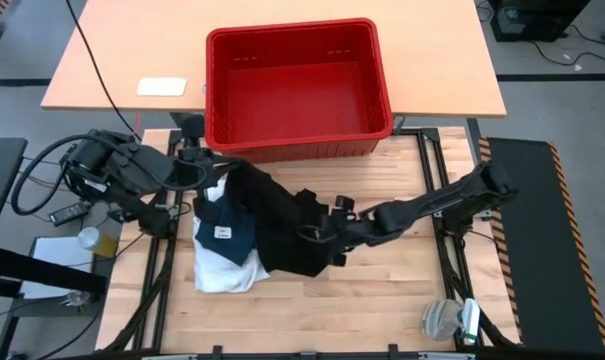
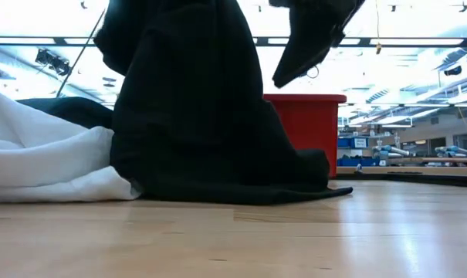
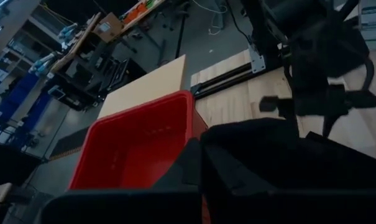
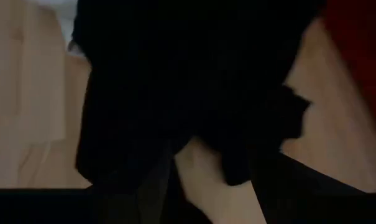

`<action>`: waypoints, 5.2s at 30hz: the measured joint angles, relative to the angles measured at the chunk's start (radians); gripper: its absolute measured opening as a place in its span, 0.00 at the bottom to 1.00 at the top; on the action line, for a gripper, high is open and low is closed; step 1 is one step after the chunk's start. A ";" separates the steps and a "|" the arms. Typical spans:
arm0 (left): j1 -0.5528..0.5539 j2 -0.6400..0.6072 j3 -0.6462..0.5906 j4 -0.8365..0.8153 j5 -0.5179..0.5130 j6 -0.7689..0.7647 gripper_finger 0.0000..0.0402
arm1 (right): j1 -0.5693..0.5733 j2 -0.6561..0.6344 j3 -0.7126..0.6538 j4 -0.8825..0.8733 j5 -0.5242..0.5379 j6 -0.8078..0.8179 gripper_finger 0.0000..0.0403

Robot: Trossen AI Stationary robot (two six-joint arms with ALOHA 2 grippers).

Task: Fold laundry
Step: Fold the black shirt, then adjust the red bin, then fold the black shirt

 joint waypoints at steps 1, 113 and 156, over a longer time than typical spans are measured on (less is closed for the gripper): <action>0.000 0.000 0.000 -0.001 0.000 -0.006 0.01 | -0.004 0.011 -0.012 0.032 -0.027 0.008 0.54; 1.050 0.003 -1.138 0.863 0.375 0.282 0.36 | -0.597 -0.018 -0.247 0.686 0.252 -0.359 0.61; 0.382 -0.130 -1.131 0.453 0.491 -0.184 0.37 | -0.170 -0.254 -0.363 0.568 0.044 -0.179 0.50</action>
